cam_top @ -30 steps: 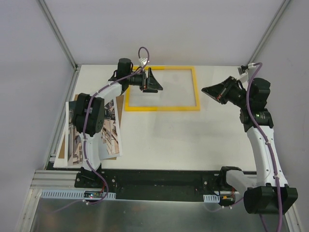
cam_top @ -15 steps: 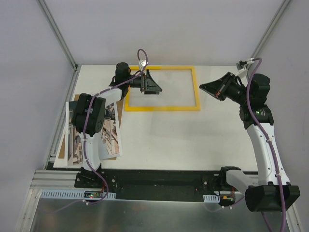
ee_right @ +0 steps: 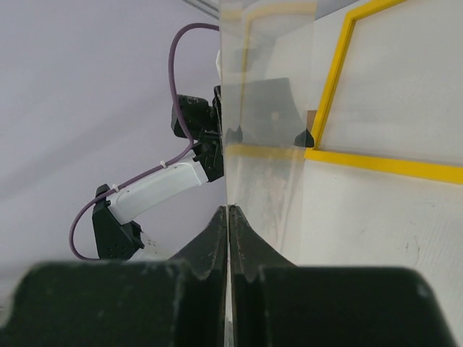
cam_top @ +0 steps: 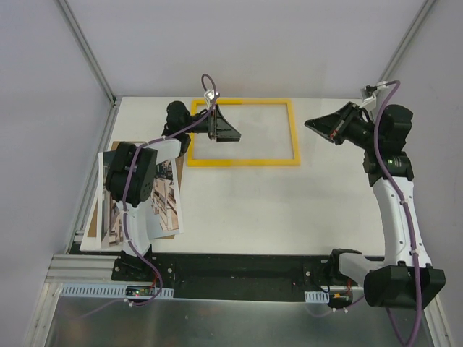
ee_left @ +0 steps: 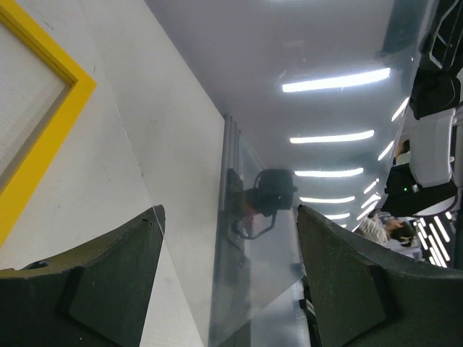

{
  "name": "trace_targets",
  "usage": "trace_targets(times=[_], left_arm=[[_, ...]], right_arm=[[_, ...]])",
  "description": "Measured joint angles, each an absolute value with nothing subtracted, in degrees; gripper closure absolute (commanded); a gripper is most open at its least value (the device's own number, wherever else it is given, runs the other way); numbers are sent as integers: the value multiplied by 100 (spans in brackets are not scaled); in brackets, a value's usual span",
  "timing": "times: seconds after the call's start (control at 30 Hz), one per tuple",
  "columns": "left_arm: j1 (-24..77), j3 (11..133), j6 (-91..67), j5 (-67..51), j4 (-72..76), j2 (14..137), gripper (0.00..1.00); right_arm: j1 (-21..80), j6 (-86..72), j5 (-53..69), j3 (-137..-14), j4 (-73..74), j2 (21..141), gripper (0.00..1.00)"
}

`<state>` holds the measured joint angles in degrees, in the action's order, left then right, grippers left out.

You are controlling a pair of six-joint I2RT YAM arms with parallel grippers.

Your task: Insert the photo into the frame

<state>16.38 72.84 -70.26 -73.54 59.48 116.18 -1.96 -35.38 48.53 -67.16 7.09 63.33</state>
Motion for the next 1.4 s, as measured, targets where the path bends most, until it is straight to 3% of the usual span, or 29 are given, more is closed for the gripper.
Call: trace_targets(times=[0.47,0.77,0.97,1.1,1.17,1.23,1.4], left_arm=[[1516,6917,-7894,-7354,6790,11034,57],[1516,6879,-8036,-7349,6772,10571,68],[1540,6879,-7961,-7352,6512,10259,91],[1540,6866,-7874,-7354,6357,10184,100],[1540,6842,-7846,-7354,6283,10171,100],[1540,6814,-7808,-7352,6176,10149,100],[1540,6709,-7518,-7352,5695,9955,100]], right_arm=[[-674,-4060,5352,-6370,-578,6744,99],[-698,-4335,5561,-6108,-1208,7172,99],[-701,-4421,5658,-6007,-1396,7260,99],[-701,-4438,5686,-6007,-1485,7277,94],[-703,-4438,5693,-6007,-1522,7282,89],[-701,-4445,5708,-6007,-1555,7288,78],[-703,-4440,5710,-6005,-1612,7319,34]])
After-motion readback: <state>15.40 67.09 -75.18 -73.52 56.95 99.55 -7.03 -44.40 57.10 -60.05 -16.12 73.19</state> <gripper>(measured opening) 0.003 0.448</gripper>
